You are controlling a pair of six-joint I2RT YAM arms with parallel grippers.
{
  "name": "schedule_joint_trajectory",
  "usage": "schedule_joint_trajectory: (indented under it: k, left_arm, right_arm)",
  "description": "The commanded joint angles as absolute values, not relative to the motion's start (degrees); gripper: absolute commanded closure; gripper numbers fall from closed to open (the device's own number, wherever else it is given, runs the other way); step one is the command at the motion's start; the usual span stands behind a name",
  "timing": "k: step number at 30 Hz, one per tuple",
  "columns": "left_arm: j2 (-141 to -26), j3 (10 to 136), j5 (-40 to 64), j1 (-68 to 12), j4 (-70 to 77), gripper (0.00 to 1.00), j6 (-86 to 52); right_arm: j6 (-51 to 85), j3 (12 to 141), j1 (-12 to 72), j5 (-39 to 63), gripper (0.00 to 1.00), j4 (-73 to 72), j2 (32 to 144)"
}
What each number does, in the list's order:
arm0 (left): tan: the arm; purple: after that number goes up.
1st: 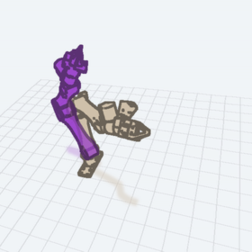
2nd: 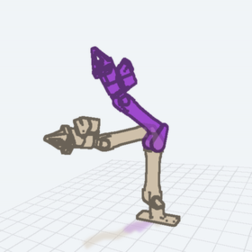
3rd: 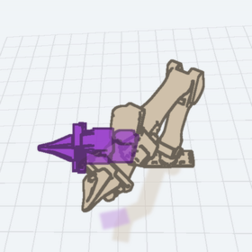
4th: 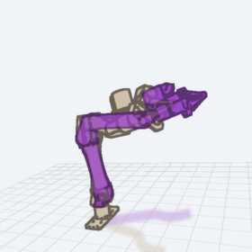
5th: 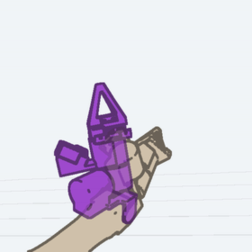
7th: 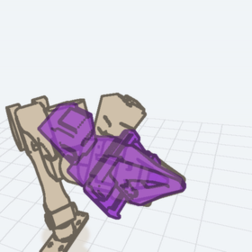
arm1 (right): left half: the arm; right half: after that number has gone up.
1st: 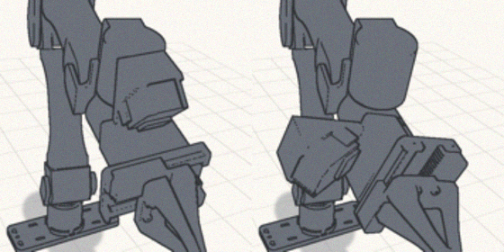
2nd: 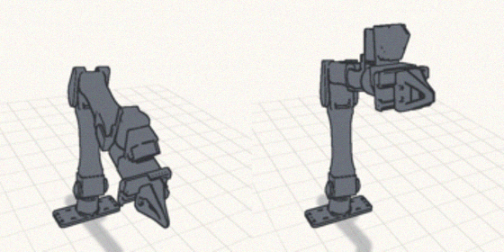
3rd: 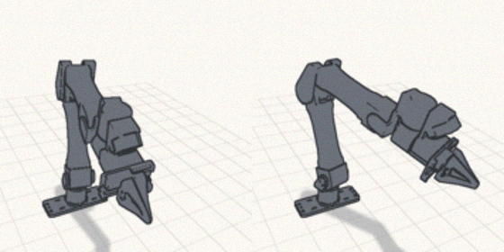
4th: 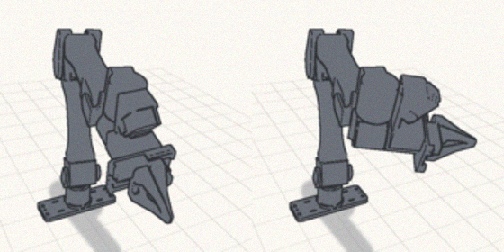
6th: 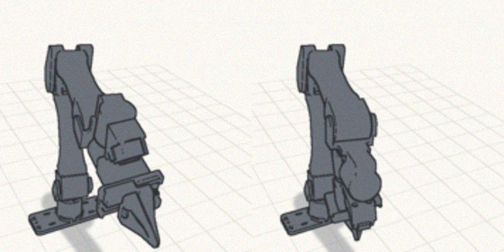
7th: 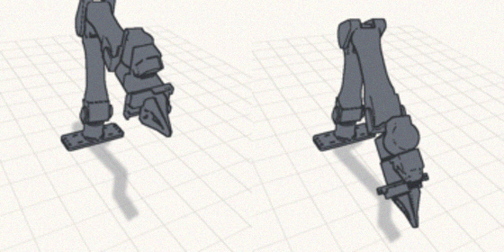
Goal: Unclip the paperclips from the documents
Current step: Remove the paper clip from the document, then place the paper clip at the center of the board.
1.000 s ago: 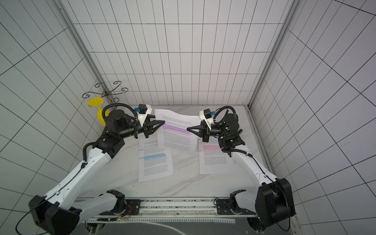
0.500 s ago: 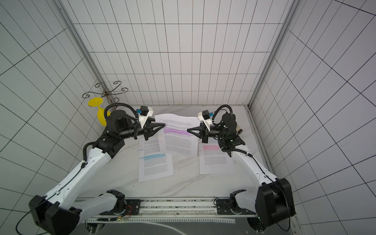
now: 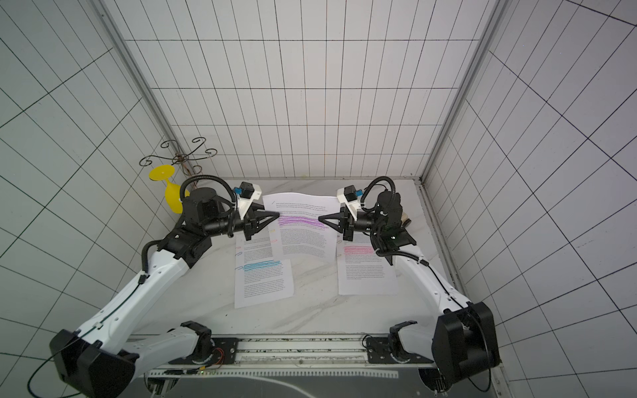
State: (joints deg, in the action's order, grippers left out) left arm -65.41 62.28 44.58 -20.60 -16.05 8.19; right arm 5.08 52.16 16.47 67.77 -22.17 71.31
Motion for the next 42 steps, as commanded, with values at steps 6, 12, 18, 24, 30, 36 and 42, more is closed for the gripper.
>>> schedule_joint_trajectory:
  k: [6, 12, 18, 24, 30, 36, 42]
  left_arm:
    - [-65.7, 61.9, 44.5, -20.3, -17.7, 1.00, 9.2]
    - [-65.4, 61.0, 40.6, -19.1, -18.6, 1.00, 9.3]
    - [-64.9, 59.7, 37.1, -16.7, -18.9, 1.00, 9.1]
    - [-64.3, 57.7, 35.5, -15.5, -18.7, 1.00, 9.1]
    - [-64.2, 56.4, 33.5, -14.2, -18.6, 1.00, 9.7]
    - [-66.3, 56.7, 29.5, -16.4, -22.9, 1.00, 10.3]
    - [-74.7, 60.6, 24.7, -25.8, -34.9, 1.00, 3.9]
  right_arm:
    - [3.7, 57.9, 15.7, 67.8, 1.00, -22.5, 70.5]
    - [4.7, 56.4, 13.4, 64.8, 1.00, -22.4, 69.9]
    - [5.2, 54.0, 9.1, 60.6, 1.00, -22.5, 69.9]
    - [6.0, 53.4, 7.6, 57.1, 1.00, -22.5, 70.9]
    - [6.2, 53.4, 6.6, 55.7, 1.00, -22.5, 71.6]
    - [7.5, 53.8, 6.3, 51.6, 1.00, -21.2, 72.4]
    - [6.3, 65.0, 6.4, 37.8, 1.00, 0.8, 77.9]
